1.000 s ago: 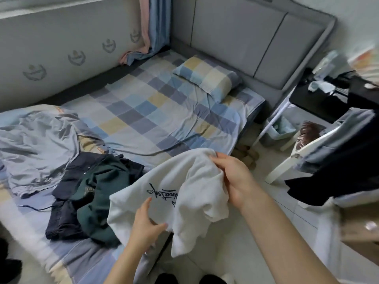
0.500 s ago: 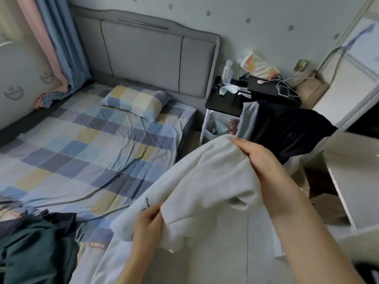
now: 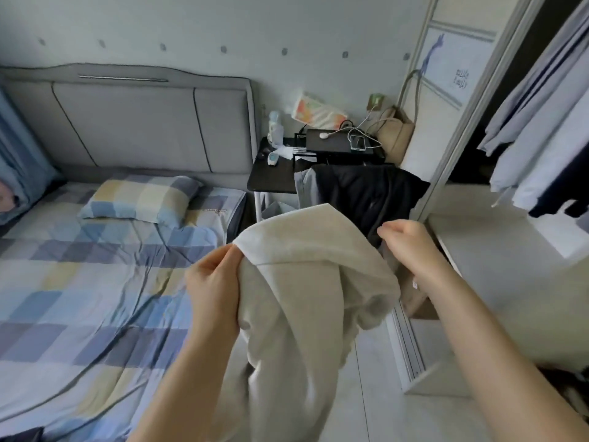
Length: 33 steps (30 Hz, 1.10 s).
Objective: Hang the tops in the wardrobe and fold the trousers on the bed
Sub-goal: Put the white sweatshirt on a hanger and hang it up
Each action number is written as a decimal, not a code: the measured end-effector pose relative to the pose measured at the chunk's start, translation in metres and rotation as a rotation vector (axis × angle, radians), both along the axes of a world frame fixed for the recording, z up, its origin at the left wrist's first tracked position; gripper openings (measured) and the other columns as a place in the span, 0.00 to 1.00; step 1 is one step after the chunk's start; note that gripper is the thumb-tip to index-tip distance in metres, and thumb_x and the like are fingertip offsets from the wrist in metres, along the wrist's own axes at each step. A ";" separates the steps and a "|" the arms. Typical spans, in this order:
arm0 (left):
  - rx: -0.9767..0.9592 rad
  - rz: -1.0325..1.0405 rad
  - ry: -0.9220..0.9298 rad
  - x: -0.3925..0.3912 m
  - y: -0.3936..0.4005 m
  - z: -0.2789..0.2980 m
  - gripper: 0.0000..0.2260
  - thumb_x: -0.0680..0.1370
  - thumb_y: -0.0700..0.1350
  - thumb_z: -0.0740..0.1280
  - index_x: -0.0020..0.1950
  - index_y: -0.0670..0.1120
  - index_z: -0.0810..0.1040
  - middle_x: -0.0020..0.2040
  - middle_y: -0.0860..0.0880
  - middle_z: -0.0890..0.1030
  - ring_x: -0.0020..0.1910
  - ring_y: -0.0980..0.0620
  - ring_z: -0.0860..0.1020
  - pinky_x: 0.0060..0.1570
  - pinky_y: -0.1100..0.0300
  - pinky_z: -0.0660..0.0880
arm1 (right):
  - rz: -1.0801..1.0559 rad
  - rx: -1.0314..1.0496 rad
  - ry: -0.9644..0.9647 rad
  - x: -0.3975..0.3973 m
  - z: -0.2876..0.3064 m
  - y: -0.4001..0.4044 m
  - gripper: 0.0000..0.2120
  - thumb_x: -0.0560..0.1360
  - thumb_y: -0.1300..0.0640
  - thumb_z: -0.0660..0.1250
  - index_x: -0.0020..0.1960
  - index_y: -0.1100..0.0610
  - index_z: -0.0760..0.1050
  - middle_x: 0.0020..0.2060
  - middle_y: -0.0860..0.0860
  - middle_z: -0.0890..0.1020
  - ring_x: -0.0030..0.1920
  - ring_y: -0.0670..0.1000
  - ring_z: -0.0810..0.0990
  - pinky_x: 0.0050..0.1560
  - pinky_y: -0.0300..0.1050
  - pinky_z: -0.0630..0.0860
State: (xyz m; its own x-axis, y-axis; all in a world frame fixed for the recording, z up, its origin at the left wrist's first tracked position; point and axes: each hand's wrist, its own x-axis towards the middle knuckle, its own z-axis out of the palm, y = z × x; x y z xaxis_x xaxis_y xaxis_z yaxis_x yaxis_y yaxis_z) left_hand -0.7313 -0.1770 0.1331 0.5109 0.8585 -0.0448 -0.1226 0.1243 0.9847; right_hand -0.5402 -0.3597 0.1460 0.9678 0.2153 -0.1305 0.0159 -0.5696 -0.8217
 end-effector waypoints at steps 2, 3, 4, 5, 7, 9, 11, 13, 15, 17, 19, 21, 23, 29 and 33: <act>-0.019 -0.014 0.014 0.030 -0.011 0.005 0.11 0.74 0.39 0.68 0.33 0.36 0.76 0.31 0.45 0.71 0.33 0.51 0.68 0.33 0.58 0.68 | -0.017 0.080 -0.305 -0.016 0.009 -0.013 0.10 0.78 0.57 0.63 0.57 0.57 0.79 0.49 0.49 0.82 0.54 0.49 0.79 0.50 0.38 0.75; -0.025 -0.027 0.025 0.043 -0.018 0.006 0.10 0.74 0.39 0.68 0.32 0.39 0.78 0.31 0.45 0.72 0.32 0.52 0.70 0.32 0.60 0.69 | 0.039 0.180 -0.383 -0.030 0.013 -0.016 0.08 0.78 0.57 0.63 0.55 0.54 0.79 0.47 0.45 0.82 0.51 0.45 0.80 0.49 0.36 0.76; -0.035 -0.054 0.038 0.059 -0.024 0.008 0.10 0.74 0.39 0.67 0.32 0.40 0.80 0.31 0.46 0.74 0.32 0.53 0.71 0.32 0.61 0.70 | 0.129 0.275 -0.399 -0.042 0.014 -0.017 0.06 0.78 0.56 0.64 0.54 0.53 0.78 0.46 0.44 0.81 0.50 0.44 0.80 0.49 0.37 0.76; -0.043 -0.078 0.050 0.070 -0.030 0.008 0.10 0.74 0.39 0.67 0.33 0.41 0.80 0.30 0.47 0.75 0.32 0.54 0.72 0.31 0.61 0.71 | 0.241 0.329 -0.368 -0.055 0.013 -0.016 0.07 0.78 0.53 0.64 0.55 0.51 0.76 0.48 0.44 0.80 0.51 0.43 0.79 0.50 0.37 0.76; -0.068 -0.107 0.066 0.094 -0.036 0.008 0.10 0.74 0.39 0.68 0.33 0.39 0.80 0.31 0.46 0.75 0.32 0.53 0.72 0.31 0.62 0.71 | 0.411 0.272 -0.306 -0.069 0.005 -0.012 0.18 0.76 0.43 0.64 0.63 0.46 0.70 0.56 0.40 0.75 0.60 0.41 0.74 0.57 0.34 0.72; -0.111 -0.115 0.071 0.117 -0.036 0.009 0.11 0.73 0.40 0.68 0.30 0.43 0.80 0.30 0.47 0.76 0.31 0.54 0.74 0.30 0.62 0.72 | 0.477 0.117 -0.320 -0.065 -0.010 -0.007 0.30 0.73 0.38 0.65 0.71 0.43 0.60 0.65 0.36 0.66 0.67 0.36 0.64 0.64 0.30 0.63; -0.127 -0.157 0.076 0.139 -0.030 0.009 0.13 0.73 0.40 0.69 0.28 0.47 0.79 0.27 0.51 0.76 0.28 0.55 0.73 0.28 0.64 0.71 | 0.453 -0.006 -0.403 -0.050 -0.023 0.004 0.36 0.72 0.37 0.66 0.74 0.44 0.53 0.66 0.36 0.60 0.67 0.32 0.58 0.64 0.25 0.57; -0.130 -0.249 0.066 0.160 -0.024 0.010 0.13 0.73 0.38 0.69 0.28 0.46 0.80 0.27 0.52 0.76 0.28 0.55 0.74 0.29 0.64 0.71 | 0.341 -0.035 -0.496 -0.027 -0.032 0.017 0.32 0.74 0.42 0.66 0.73 0.47 0.58 0.65 0.40 0.64 0.64 0.35 0.64 0.62 0.28 0.64; -0.122 -0.355 0.046 0.184 -0.012 0.010 0.14 0.74 0.36 0.68 0.28 0.46 0.82 0.28 0.51 0.79 0.29 0.55 0.76 0.30 0.65 0.73 | 0.194 0.006 -0.544 0.003 -0.036 0.030 0.17 0.76 0.55 0.65 0.64 0.50 0.70 0.55 0.43 0.75 0.53 0.39 0.74 0.51 0.36 0.73; -0.057 -0.442 0.075 0.210 0.008 0.009 0.13 0.74 0.36 0.69 0.31 0.44 0.84 0.28 0.51 0.80 0.28 0.58 0.77 0.31 0.68 0.74 | 0.076 0.014 -0.543 0.037 -0.033 0.037 0.11 0.74 0.64 0.62 0.53 0.54 0.76 0.41 0.41 0.79 0.41 0.41 0.75 0.41 0.38 0.72; 0.028 -0.548 0.114 0.238 0.030 0.010 0.09 0.75 0.37 0.69 0.35 0.42 0.84 0.29 0.51 0.80 0.28 0.60 0.77 0.32 0.70 0.74 | -0.052 0.033 -0.477 0.070 -0.020 0.039 0.12 0.73 0.68 0.61 0.47 0.54 0.77 0.35 0.42 0.79 0.37 0.41 0.75 0.37 0.37 0.70; 0.109 -0.673 0.150 0.264 0.047 0.009 0.09 0.76 0.39 0.70 0.36 0.42 0.85 0.30 0.50 0.80 0.28 0.60 0.77 0.34 0.70 0.75 | -0.121 0.088 -0.433 0.096 0.001 0.039 0.14 0.72 0.71 0.59 0.43 0.54 0.78 0.35 0.43 0.80 0.37 0.40 0.76 0.37 0.34 0.70; 0.199 -0.813 0.196 0.292 0.058 0.007 0.09 0.77 0.40 0.70 0.37 0.43 0.85 0.31 0.49 0.81 0.29 0.59 0.77 0.35 0.68 0.75 | -0.141 0.140 -0.408 0.117 0.020 0.041 0.13 0.74 0.71 0.57 0.42 0.58 0.77 0.36 0.48 0.81 0.37 0.43 0.76 0.38 0.36 0.70; 0.275 -1.059 0.106 0.362 0.060 0.008 0.08 0.78 0.41 0.69 0.42 0.40 0.84 0.38 0.42 0.82 0.37 0.50 0.79 0.46 0.53 0.80 | -0.241 0.198 -0.390 0.163 0.054 0.039 0.11 0.78 0.65 0.56 0.38 0.67 0.70 0.33 0.58 0.74 0.35 0.52 0.69 0.37 0.42 0.65; 0.361 -1.276 0.040 0.379 0.049 0.013 0.07 0.80 0.45 0.67 0.52 0.48 0.84 0.50 0.52 0.85 0.50 0.55 0.82 0.55 0.57 0.78 | -0.266 0.113 -0.414 0.187 0.070 0.040 0.17 0.76 0.69 0.57 0.31 0.56 0.61 0.28 0.50 0.64 0.31 0.42 0.63 0.31 0.37 0.58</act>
